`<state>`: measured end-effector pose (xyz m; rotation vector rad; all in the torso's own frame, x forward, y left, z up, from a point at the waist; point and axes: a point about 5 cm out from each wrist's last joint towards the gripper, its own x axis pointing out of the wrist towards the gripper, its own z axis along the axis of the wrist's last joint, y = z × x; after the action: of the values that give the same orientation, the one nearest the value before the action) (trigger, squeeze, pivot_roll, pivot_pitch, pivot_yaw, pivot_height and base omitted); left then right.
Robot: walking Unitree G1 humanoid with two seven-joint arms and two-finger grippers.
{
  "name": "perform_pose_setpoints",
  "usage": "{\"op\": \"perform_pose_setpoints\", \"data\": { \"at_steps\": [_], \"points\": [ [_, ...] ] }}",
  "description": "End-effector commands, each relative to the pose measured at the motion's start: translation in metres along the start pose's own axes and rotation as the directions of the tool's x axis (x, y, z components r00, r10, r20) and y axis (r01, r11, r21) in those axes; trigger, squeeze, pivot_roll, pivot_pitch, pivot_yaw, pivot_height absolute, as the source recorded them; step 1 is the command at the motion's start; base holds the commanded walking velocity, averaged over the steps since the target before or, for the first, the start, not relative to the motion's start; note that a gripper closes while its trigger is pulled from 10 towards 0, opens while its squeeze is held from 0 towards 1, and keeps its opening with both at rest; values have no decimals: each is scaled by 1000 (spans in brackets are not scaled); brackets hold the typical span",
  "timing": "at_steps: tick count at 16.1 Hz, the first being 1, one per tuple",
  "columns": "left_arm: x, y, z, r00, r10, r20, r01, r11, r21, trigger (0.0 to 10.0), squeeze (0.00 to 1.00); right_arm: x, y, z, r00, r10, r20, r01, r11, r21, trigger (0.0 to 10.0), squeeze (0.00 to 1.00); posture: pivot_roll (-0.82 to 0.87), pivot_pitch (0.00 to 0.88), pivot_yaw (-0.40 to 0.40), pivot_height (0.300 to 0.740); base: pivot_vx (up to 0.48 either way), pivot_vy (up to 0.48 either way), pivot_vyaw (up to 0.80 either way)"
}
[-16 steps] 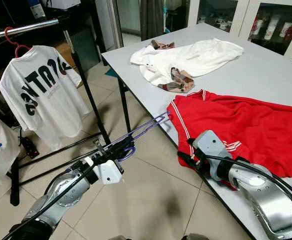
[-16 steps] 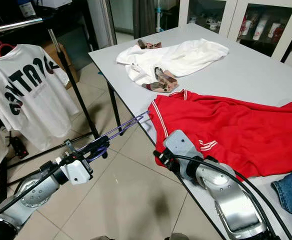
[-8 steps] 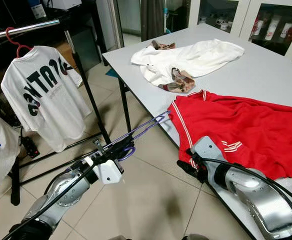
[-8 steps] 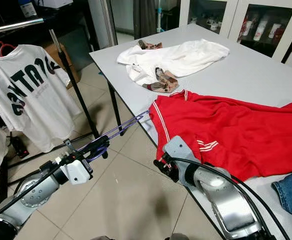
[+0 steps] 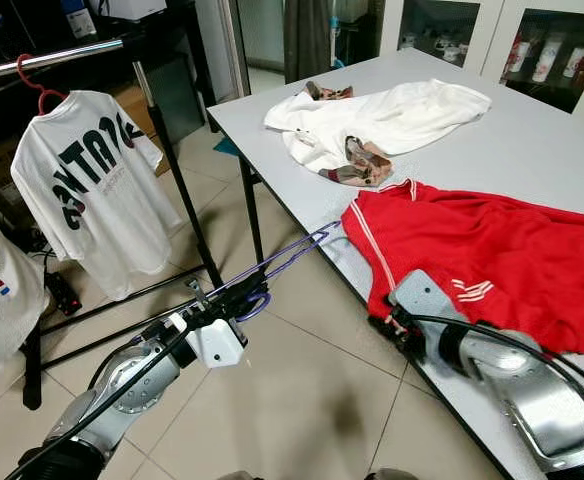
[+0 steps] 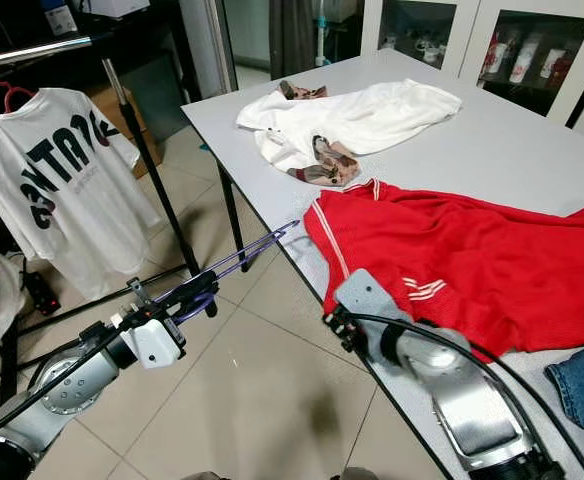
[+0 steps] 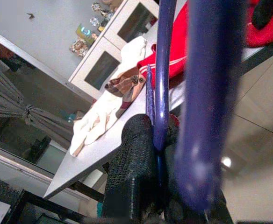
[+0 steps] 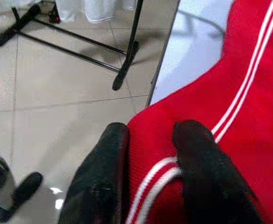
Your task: Hang hanger
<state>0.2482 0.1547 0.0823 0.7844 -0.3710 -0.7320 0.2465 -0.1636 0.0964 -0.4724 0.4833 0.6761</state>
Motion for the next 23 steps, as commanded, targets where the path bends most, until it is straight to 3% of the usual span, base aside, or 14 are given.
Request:
{"op": "perform_pose_setpoints", "data": {
  "at_steps": [1,7,9,14,18,21,23],
  "points": [
    [0,3,-1,1000,4,-9,-4,1000,15,10000,0,-2,-9,-10,997,-41,-66,39,998,-39,0,0,-118,0,97,736,0,0,0],
    [0,2,-1,1000,1,-4,-1,1000,19,10000,0,-6,-17,-12,998,-32,-57,24,989,-143,0,0,-117,0,100,736,0,0,0],
    [0,2,0,1000,-1,-2,1,1000,20,10000,0,-7,-27,-8,996,-83,-20,80,987,-137,0,0,-116,0,101,736,0,0,0],
    [0,1,0,1000,-9,-1,9,1000,19,10000,0,-13,-54,12,979,-178,98,178,984,4,0,0,-118,0,103,736,0,0,0],
    [2,0,0,1000,-16,4,16,1000,17,10000,0,-15,-58,18,976,-156,150,142,985,100,0,0,-120,0,101,736,0,0,0],
    [4,-2,1,998,-54,12,53,998,25,10000,0,-22,-67,35,954,-144,262,99,979,176,0,0,-120,0,102,736,0,0,0],
    [5,-8,2,991,-129,26,128,991,39,10000,0,-32,-79,53,916,-145,374,66,974,216,0,0,-121,0,104,736,0,0,0]
  ]
}}
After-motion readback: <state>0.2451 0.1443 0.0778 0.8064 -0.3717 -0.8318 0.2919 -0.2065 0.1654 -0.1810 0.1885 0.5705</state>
